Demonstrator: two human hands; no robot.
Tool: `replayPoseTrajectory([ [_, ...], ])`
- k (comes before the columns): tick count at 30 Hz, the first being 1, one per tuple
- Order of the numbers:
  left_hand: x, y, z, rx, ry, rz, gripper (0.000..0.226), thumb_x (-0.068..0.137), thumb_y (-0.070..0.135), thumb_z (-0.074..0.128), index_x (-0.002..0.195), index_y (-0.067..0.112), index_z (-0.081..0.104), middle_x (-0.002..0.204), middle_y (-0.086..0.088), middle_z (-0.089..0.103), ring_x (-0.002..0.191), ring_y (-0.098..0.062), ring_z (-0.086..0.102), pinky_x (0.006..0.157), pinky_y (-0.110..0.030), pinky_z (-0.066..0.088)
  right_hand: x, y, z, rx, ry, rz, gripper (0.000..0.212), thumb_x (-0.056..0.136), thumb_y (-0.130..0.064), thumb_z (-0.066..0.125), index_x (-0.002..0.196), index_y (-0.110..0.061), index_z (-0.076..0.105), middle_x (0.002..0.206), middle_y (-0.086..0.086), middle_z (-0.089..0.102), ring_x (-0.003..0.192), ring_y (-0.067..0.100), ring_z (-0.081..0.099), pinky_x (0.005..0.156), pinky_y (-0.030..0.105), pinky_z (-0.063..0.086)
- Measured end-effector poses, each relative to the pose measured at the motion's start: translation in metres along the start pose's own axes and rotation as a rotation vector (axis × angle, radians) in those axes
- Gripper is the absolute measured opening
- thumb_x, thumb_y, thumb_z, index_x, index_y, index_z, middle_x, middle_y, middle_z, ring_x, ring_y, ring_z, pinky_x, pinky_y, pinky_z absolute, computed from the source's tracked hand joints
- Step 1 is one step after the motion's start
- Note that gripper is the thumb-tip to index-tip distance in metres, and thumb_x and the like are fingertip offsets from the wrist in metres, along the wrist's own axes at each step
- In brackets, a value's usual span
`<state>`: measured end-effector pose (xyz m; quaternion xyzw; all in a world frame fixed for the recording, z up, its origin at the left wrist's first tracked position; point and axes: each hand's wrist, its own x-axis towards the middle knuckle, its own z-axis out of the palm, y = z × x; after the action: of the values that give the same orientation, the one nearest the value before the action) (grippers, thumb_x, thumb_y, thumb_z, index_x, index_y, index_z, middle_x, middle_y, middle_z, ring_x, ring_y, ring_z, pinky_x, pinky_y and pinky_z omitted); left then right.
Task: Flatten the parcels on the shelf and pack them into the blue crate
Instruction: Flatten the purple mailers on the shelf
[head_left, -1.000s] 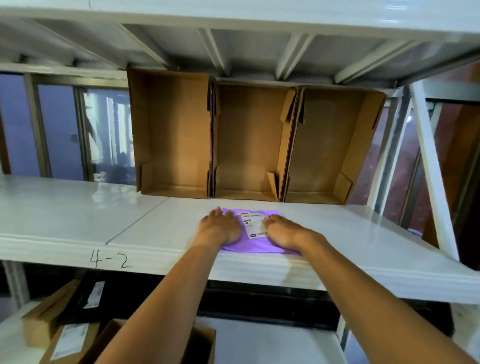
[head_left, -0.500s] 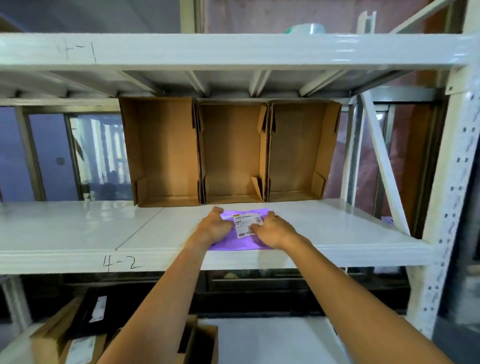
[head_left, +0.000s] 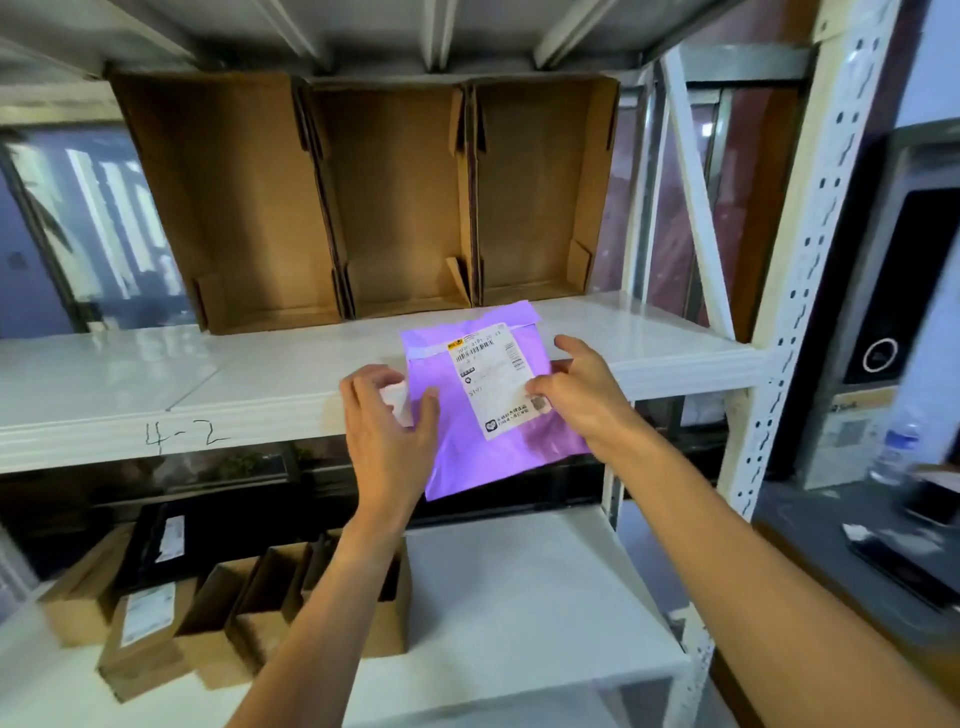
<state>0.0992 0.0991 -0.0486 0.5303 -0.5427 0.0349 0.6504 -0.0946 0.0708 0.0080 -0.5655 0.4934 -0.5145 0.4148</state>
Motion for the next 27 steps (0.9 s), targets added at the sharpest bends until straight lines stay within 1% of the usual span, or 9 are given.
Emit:
replayPoseTrajectory([
  [3,-0.031,0.004,-0.001,-0.235,-0.131,-0.332,0.044,0.086,0.035,0.077,0.115,0.017,0.051,0.111,-0.001,0.062,0.094,-0.013,0.065,0.078,-0.031,0.054,-0.020,0.023,-0.020,0.088,0.045,0.035,0.075,0.083,0.008,0.065,0.150,-0.009,0.036,0.118,0.008,0.068,0.104,0.023,0.067,0.095,0.037,0.053],
  [6,-0.059,-0.002,0.010,-0.431,-0.476,-0.582,0.033,0.090,0.039,0.071,0.112,0.015,0.066,0.110,-0.001,0.074,0.103,-0.020,0.071,0.094,-0.044,0.056,-0.044,0.052,-0.038,0.172,0.077,0.054,0.062,0.080,0.014,0.064,0.137,-0.007,0.051,0.112,0.009,0.072,0.099,0.023,0.071,0.086,0.033,0.057],
  [9,-0.087,-0.006,0.017,-0.482,-0.638,-0.654,0.019,0.098,0.026,0.063,0.107,0.014,0.074,0.109,-0.002,0.076,0.106,-0.027,0.071,0.099,-0.055,0.052,-0.065,0.082,-0.049,0.214,0.119,0.072,0.057,0.079,0.018,0.062,0.125,-0.015,0.057,0.100,0.004,0.074,0.089,0.016,0.071,0.080,0.030,0.057],
  [12,-0.119,-0.010,0.028,-0.472,-0.682,-0.721,0.018,0.100,0.021,0.061,0.106,0.012,0.075,0.109,-0.005,0.076,0.105,-0.030,0.071,0.098,-0.056,0.052,-0.082,0.124,-0.060,0.220,0.152,0.139,0.057,0.079,0.015,0.065,0.124,-0.020,0.058,0.106,0.007,0.073,0.098,0.020,0.071,0.087,0.039,0.058],
  [17,-0.182,-0.026,0.047,-0.363,-0.697,-0.857,0.017,0.099,0.018,0.061,0.094,0.013,0.075,0.097,0.001,0.078,0.089,-0.018,0.071,0.084,-0.038,0.056,-0.118,0.207,-0.076,0.203,0.096,0.291,0.044,0.082,0.007,0.066,0.120,-0.014,0.065,0.104,0.003,0.076,0.097,0.023,0.072,0.089,0.041,0.055],
  [19,-0.213,-0.040,0.055,-0.297,-0.755,-0.892,0.018,0.100,0.019,0.060,0.094,0.012,0.076,0.098,0.002,0.078,0.089,-0.017,0.070,0.086,-0.039,0.057,-0.134,0.241,-0.083,0.223,0.088,0.371,0.033,0.084,0.005,0.065,0.114,-0.008,0.069,0.093,0.002,0.077,0.089,0.022,0.072,0.085,0.042,0.053],
  [22,-0.257,-0.060,0.065,-0.240,-0.811,-0.967,0.018,0.099,0.017,0.059,0.096,0.012,0.076,0.099,0.003,0.078,0.089,-0.016,0.070,0.090,-0.043,0.056,-0.158,0.289,-0.095,0.207,0.087,0.484,0.025,0.087,0.000,0.065,0.109,-0.008,0.072,0.104,0.011,0.075,0.100,0.030,0.069,0.092,0.048,0.051],
  [25,-0.307,-0.072,0.078,-0.221,-0.844,-1.058,0.019,0.101,0.014,0.057,0.099,0.015,0.075,0.095,0.008,0.077,0.089,-0.012,0.072,0.081,-0.027,0.057,-0.183,0.340,-0.107,0.191,0.075,0.607,0.022,0.088,-0.004,0.065,0.108,-0.008,0.073,0.108,0.022,0.072,0.105,0.037,0.068,0.095,0.052,0.053],
  [27,-0.333,-0.079,0.085,-0.219,-0.871,-1.082,0.021,0.102,0.011,0.054,0.095,0.017,0.074,0.087,0.013,0.077,0.081,-0.006,0.071,0.071,-0.018,0.055,-0.199,0.367,-0.114,0.174,0.068,0.642,0.020,0.090,-0.009,0.064,0.108,-0.005,0.071,0.106,0.029,0.069,0.102,0.032,0.070,0.088,0.045,0.053],
])
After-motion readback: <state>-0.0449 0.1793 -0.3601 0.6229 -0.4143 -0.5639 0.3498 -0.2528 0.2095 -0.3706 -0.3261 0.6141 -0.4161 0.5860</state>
